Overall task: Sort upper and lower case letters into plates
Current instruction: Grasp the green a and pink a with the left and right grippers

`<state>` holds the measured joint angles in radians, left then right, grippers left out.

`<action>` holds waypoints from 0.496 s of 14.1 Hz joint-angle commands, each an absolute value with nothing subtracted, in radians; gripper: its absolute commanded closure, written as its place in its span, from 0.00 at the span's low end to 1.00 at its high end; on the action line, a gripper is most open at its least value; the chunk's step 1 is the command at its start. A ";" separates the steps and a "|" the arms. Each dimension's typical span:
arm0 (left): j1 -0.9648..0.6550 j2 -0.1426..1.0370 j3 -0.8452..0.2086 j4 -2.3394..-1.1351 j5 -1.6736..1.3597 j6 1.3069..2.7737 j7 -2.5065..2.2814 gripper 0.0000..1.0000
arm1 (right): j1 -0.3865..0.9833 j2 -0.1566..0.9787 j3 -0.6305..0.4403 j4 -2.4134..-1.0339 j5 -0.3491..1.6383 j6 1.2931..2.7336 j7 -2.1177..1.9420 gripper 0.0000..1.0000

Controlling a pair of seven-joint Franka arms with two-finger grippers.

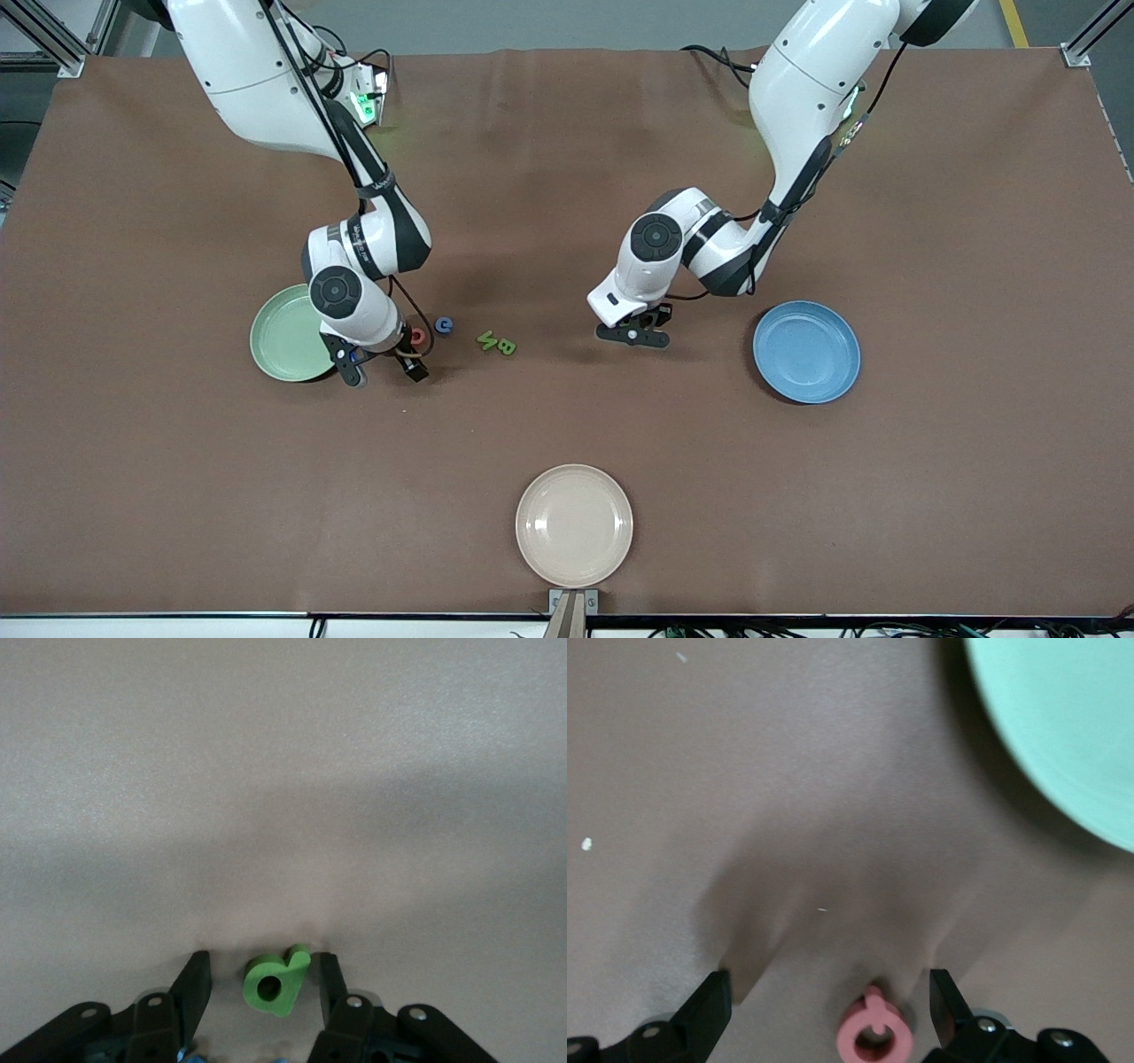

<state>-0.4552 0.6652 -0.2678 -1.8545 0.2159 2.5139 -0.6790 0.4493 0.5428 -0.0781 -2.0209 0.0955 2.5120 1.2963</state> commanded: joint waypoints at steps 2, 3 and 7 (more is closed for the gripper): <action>-0.454 0.667 -0.273 -1.853 0.238 2.479 -0.687 0.52 | 0.457 0.442 -0.077 -2.129 0.101 2.519 1.301 0.09; -0.454 0.667 -0.273 -1.853 0.236 2.477 -0.687 0.55 | 0.459 0.442 -0.077 -2.131 0.101 2.520 1.301 0.14; -0.454 0.669 -0.273 -1.852 0.236 2.477 -0.689 0.68 | 0.477 0.448 -0.075 -2.132 0.101 2.533 1.302 0.28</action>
<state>-0.4546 0.6615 -0.2681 -1.8506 0.2192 2.4890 -0.6789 0.4554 0.4754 -0.0730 -2.0929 0.0955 2.5123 1.2961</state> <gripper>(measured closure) 0.652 0.273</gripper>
